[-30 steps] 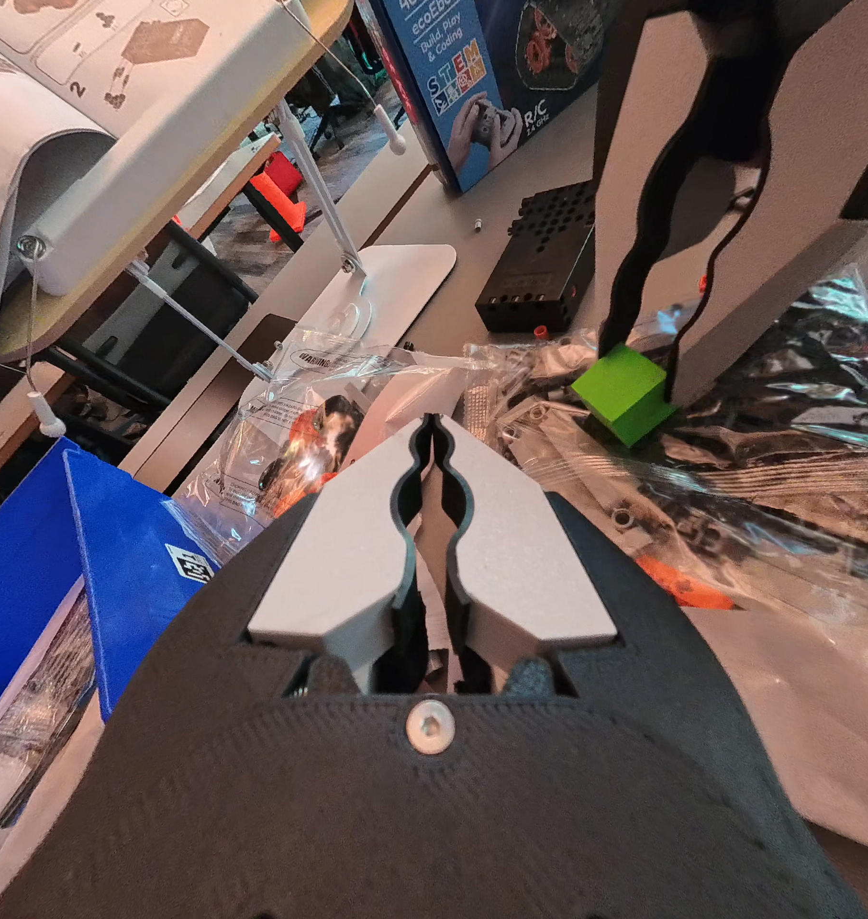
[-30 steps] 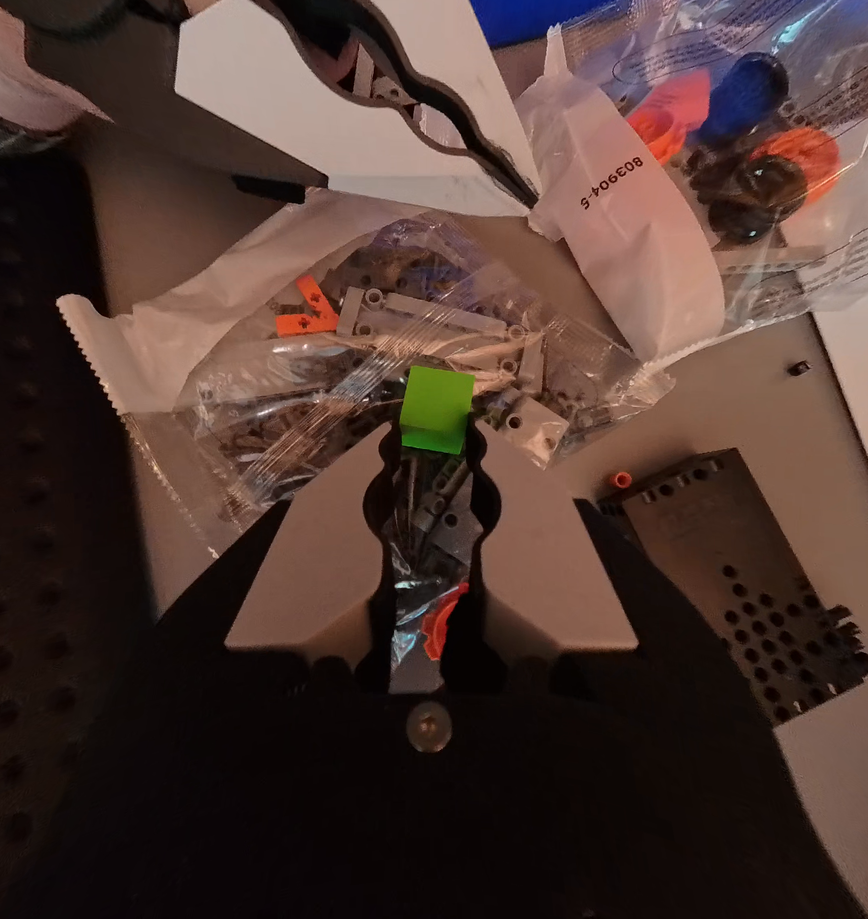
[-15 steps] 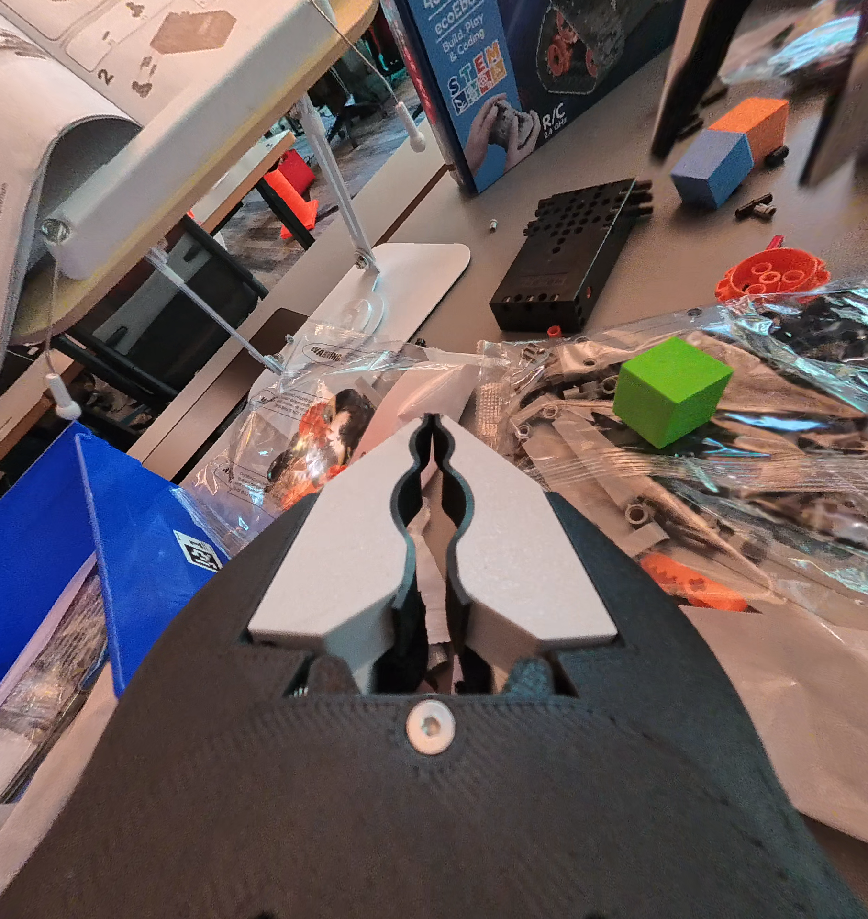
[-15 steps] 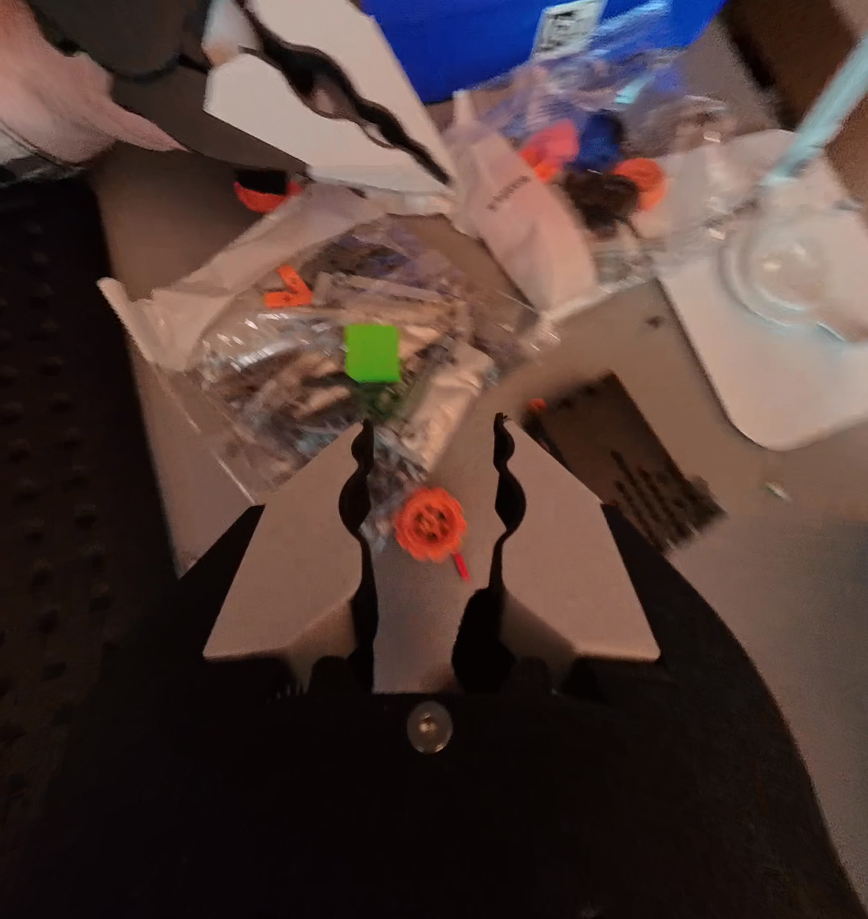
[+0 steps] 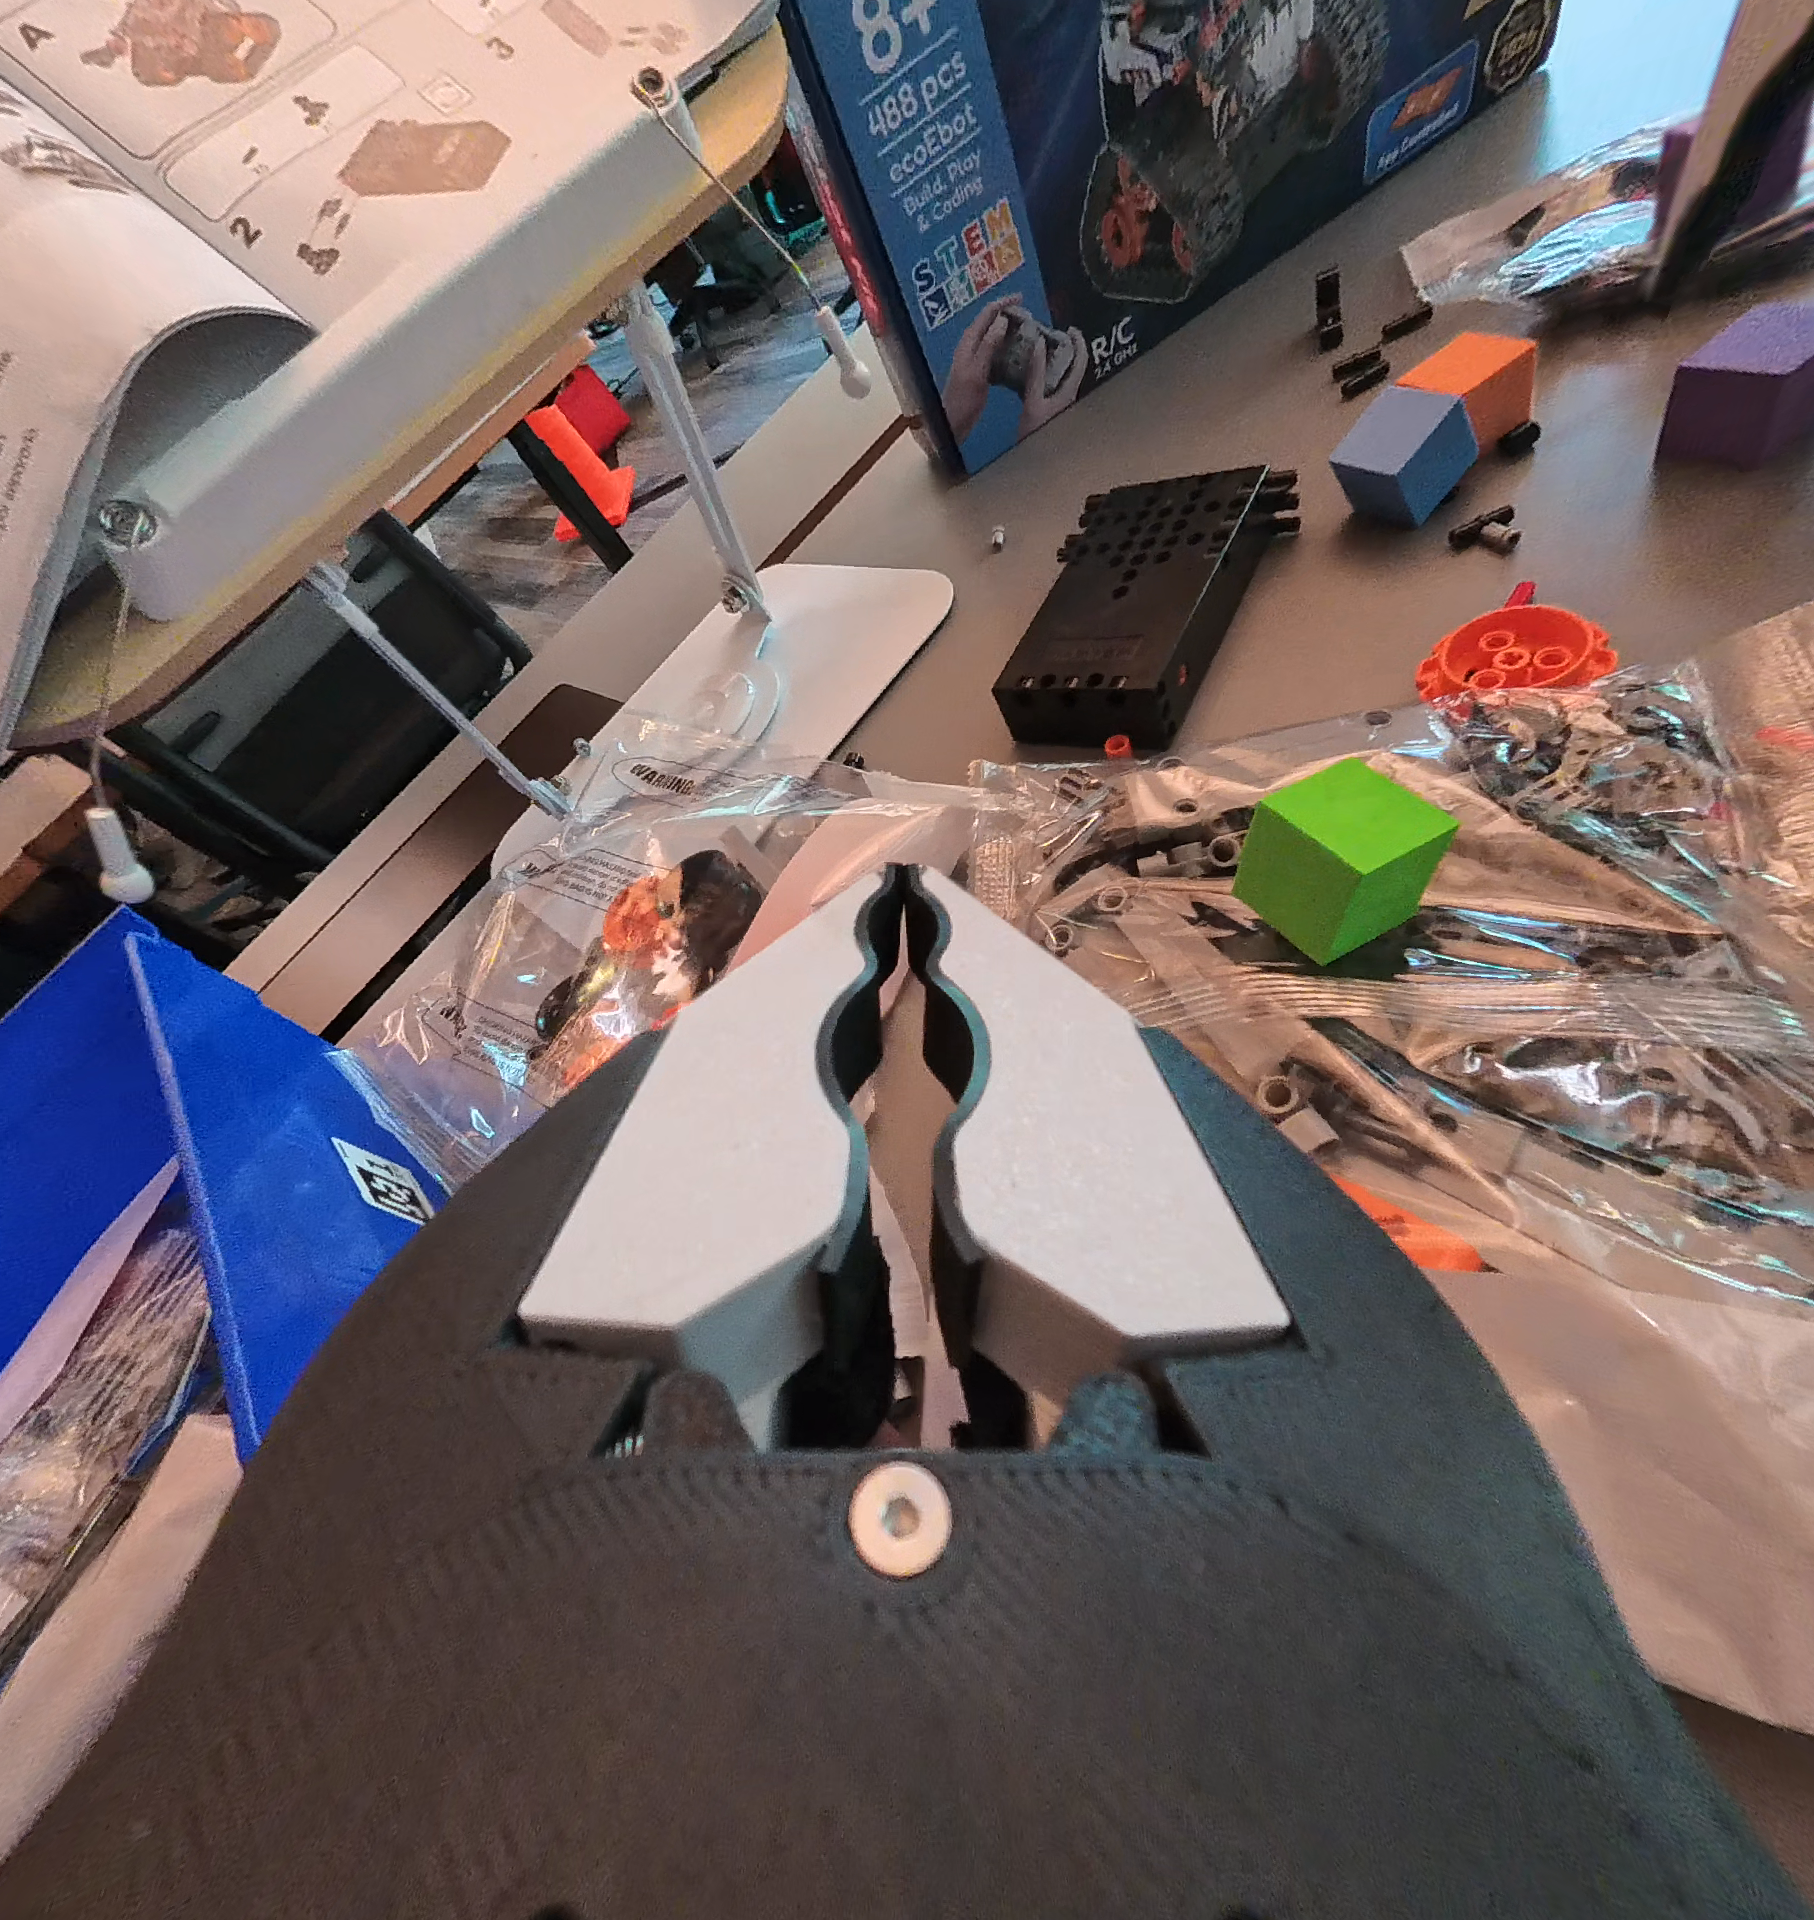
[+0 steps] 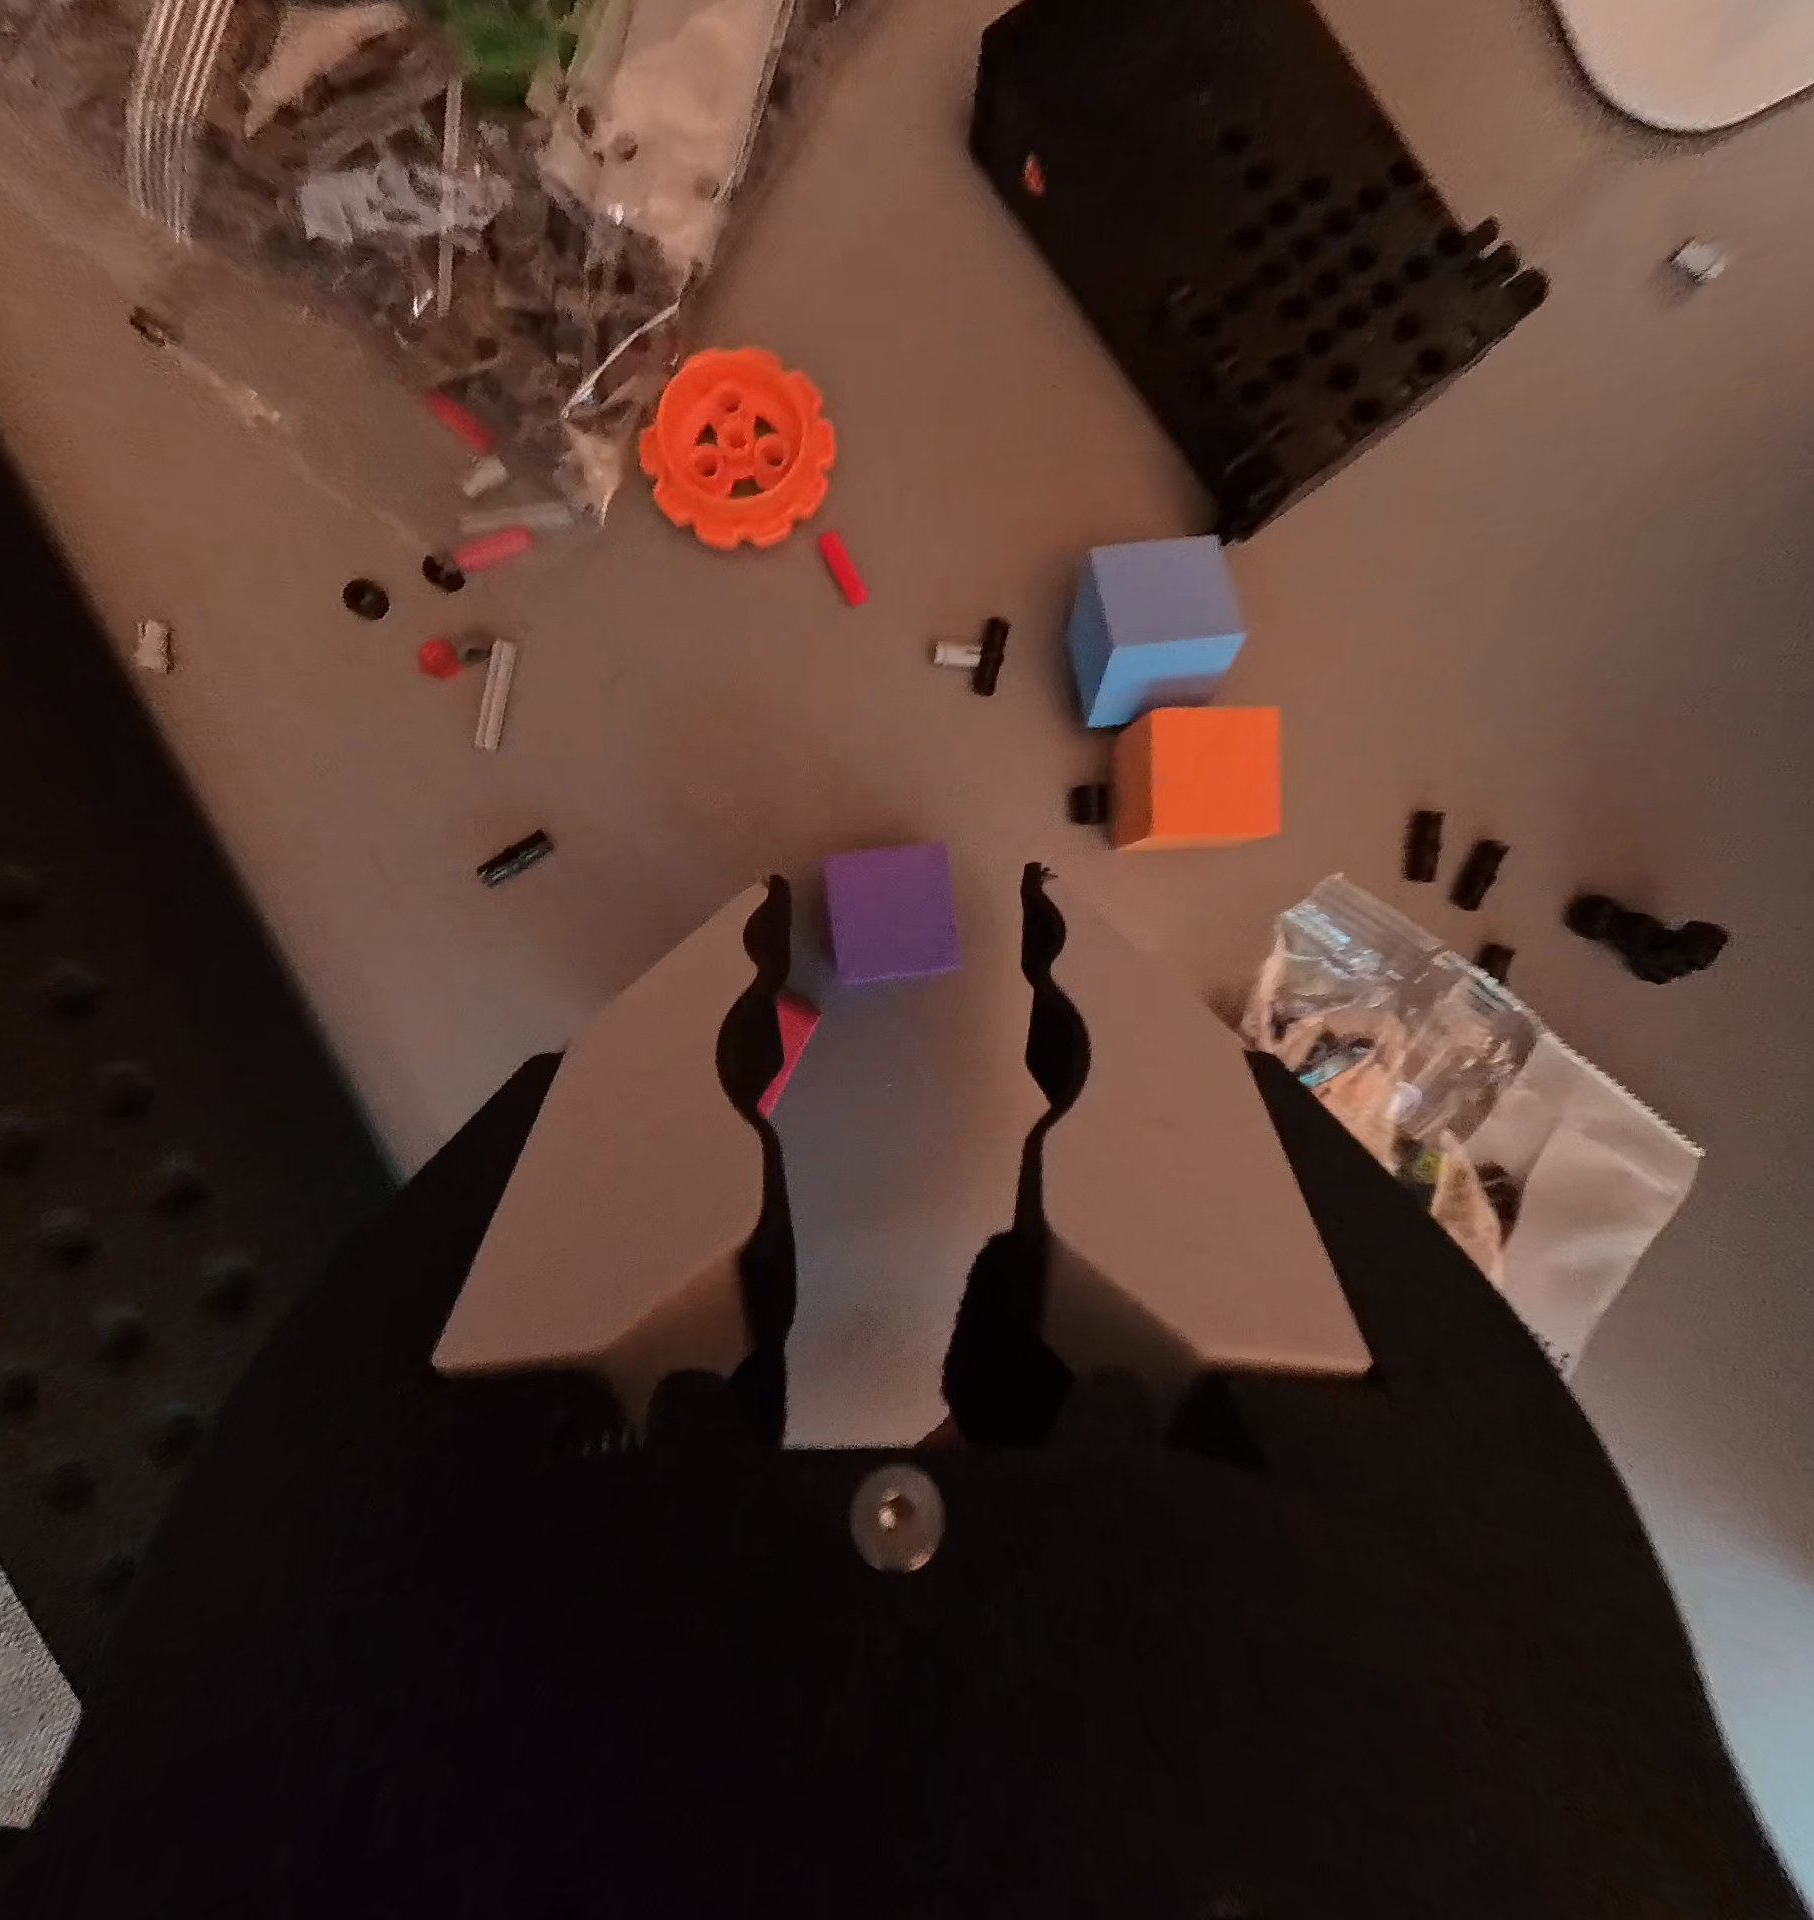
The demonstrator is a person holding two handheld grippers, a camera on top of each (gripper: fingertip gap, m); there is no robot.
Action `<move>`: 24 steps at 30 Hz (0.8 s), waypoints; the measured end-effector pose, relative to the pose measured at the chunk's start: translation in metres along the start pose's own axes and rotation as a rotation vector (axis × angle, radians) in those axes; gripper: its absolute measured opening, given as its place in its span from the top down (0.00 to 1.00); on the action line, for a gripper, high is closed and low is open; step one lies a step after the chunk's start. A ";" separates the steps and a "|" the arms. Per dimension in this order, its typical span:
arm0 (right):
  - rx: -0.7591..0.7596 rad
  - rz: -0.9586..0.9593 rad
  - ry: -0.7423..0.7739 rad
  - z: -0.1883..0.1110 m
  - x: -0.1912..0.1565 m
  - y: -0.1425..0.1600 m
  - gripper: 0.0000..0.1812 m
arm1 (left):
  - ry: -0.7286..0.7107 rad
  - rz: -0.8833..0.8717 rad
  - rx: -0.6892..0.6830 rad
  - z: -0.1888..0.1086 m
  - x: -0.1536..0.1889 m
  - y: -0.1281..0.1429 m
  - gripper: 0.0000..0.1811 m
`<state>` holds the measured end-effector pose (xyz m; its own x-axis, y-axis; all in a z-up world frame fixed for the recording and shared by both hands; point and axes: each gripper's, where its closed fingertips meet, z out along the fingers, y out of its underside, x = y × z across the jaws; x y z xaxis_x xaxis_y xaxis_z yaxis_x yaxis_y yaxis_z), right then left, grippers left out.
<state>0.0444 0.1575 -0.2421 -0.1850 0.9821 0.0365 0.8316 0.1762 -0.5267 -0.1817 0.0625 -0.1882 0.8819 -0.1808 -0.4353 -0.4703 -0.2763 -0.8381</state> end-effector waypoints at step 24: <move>0.172 -0.142 -0.128 0.061 -0.073 -0.141 0.86 | 0.338 0.182 -0.123 0.006 0.078 0.018 1.00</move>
<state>-0.0908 0.0568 -0.2221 -0.3673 0.9299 0.0184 0.6932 0.2869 -0.6612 -0.1210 0.0488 -0.2396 0.7332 -0.5322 -0.4232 -0.6365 -0.3183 -0.7025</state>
